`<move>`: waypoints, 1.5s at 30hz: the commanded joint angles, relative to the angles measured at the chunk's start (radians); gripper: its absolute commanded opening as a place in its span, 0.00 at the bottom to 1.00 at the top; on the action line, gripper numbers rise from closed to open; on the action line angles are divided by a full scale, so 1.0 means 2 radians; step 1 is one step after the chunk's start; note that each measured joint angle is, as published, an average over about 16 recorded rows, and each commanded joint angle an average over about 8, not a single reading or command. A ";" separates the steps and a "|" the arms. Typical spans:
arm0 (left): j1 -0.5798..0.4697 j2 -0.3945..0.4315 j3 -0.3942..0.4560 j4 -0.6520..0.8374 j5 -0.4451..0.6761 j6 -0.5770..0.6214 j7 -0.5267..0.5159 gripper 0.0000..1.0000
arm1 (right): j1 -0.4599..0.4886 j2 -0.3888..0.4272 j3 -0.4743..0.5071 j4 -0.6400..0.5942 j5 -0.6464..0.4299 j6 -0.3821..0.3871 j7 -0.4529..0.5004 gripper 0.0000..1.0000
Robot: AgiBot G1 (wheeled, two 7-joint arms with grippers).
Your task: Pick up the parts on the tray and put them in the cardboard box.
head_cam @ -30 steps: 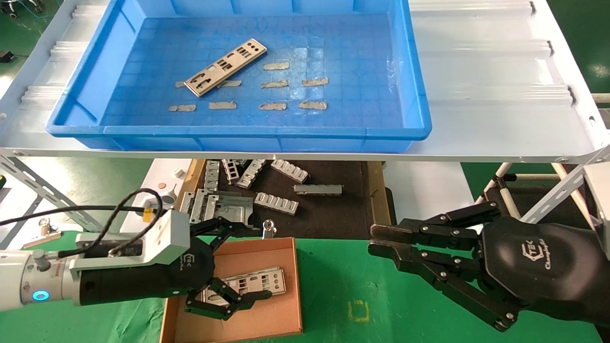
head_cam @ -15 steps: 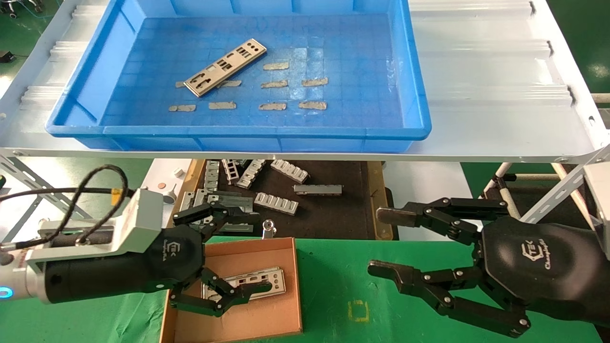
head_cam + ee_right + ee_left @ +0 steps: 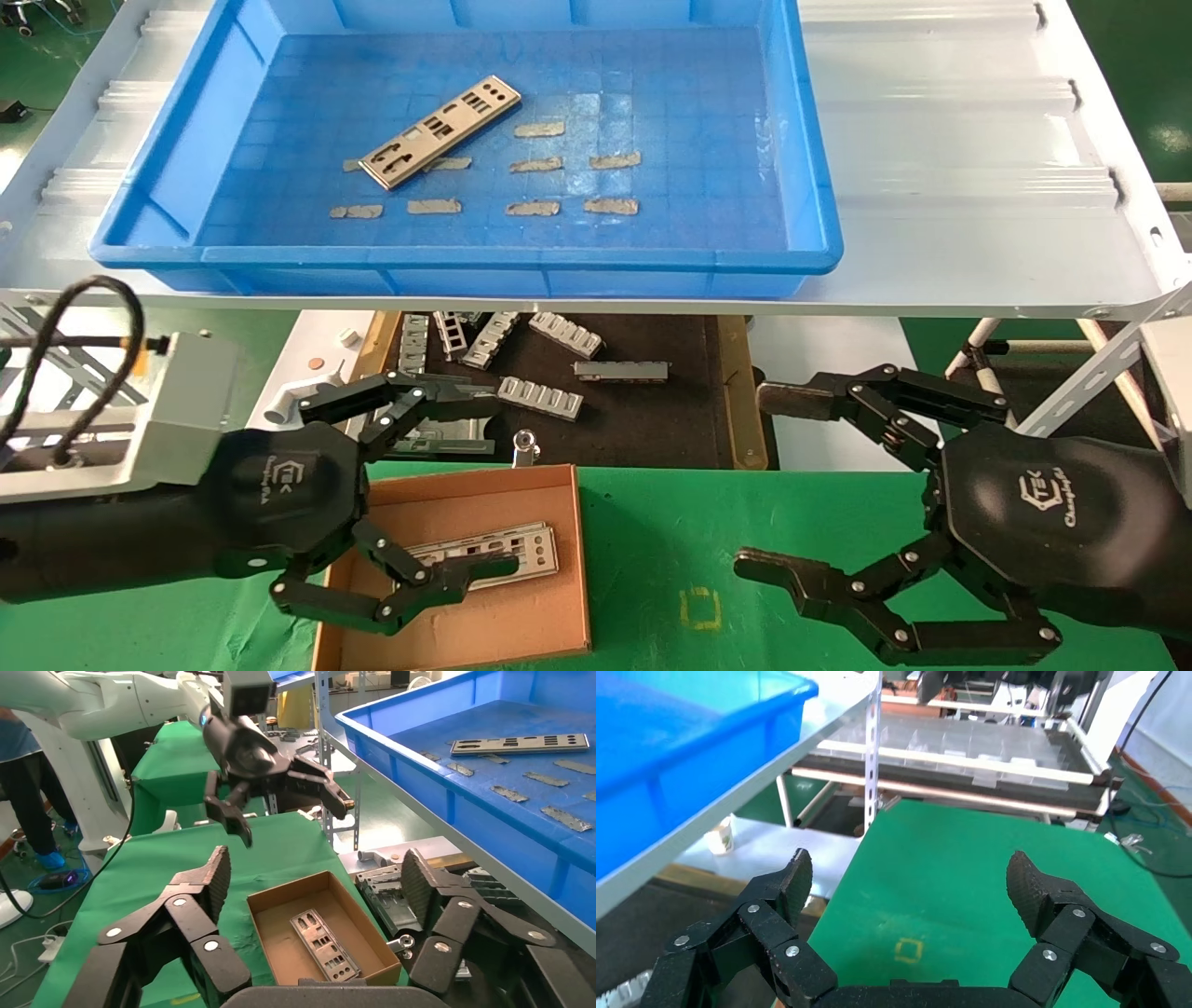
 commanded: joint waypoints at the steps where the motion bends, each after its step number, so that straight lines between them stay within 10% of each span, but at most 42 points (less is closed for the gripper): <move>1: 0.003 -0.003 -0.008 -0.007 -0.004 0.005 -0.007 1.00 | 0.000 0.000 0.000 0.000 0.000 0.000 0.000 1.00; 45: 0.024 -0.024 -0.072 -0.057 -0.034 0.040 -0.060 1.00 | 0.000 0.000 0.000 0.000 0.000 0.000 0.000 1.00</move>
